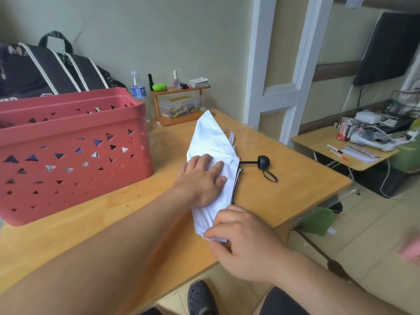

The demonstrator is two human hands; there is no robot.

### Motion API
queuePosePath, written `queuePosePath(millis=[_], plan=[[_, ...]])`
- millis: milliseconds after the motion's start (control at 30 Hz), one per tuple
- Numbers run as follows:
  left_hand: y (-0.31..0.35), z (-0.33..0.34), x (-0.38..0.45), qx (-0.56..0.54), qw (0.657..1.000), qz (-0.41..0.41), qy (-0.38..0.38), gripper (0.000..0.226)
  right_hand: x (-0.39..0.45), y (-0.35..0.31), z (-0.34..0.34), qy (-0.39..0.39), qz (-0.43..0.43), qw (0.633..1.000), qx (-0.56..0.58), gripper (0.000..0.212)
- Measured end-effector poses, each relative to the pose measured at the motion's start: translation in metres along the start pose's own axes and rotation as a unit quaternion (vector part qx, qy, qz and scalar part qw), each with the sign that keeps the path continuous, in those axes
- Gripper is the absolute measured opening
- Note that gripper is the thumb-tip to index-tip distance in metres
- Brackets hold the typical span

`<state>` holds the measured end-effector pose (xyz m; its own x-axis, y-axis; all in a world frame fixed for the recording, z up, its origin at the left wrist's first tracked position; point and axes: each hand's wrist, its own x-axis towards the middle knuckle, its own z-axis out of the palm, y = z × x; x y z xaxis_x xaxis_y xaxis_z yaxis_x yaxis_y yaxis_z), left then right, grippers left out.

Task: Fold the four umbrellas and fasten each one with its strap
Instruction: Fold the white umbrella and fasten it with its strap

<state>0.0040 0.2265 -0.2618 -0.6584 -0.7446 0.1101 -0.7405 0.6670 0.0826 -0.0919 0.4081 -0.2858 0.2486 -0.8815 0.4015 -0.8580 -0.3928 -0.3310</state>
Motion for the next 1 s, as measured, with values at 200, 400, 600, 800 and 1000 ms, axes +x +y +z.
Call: queuePosePath(millis=[200, 400, 600, 800, 1000], plan=[[-0.002, 0.02, -0.004, 0.028, 0.998, -0.001, -0.049, 0.07, 0.059, 0.07, -0.042, 0.099, 0.111, 0.989, 0.0, 0.029], [0.001, 0.012, -0.016, 0.082, 0.993, 0.013, -0.081, 0.077, 0.079, 0.13, -0.027, -0.16, 0.156, 0.972, -0.073, 0.059], [0.004, -0.007, -0.072, 0.091, 0.962, 0.19, -0.174, 0.078, 0.079, 0.132, -0.028, -0.107, 0.183, 0.977, 0.022, 0.067], [0.005, -0.017, -0.114, 0.017, 0.948, 0.22, -0.227, 0.077, 0.093, 0.116, -0.048, -0.155, 0.185, 0.969, -0.058, 0.052], [0.004, -0.019, -0.112, -0.033, 0.945, 0.229, -0.23, 0.081, 0.127, 0.076, -0.052, -0.131, 0.07, 0.952, -0.269, 0.034]])
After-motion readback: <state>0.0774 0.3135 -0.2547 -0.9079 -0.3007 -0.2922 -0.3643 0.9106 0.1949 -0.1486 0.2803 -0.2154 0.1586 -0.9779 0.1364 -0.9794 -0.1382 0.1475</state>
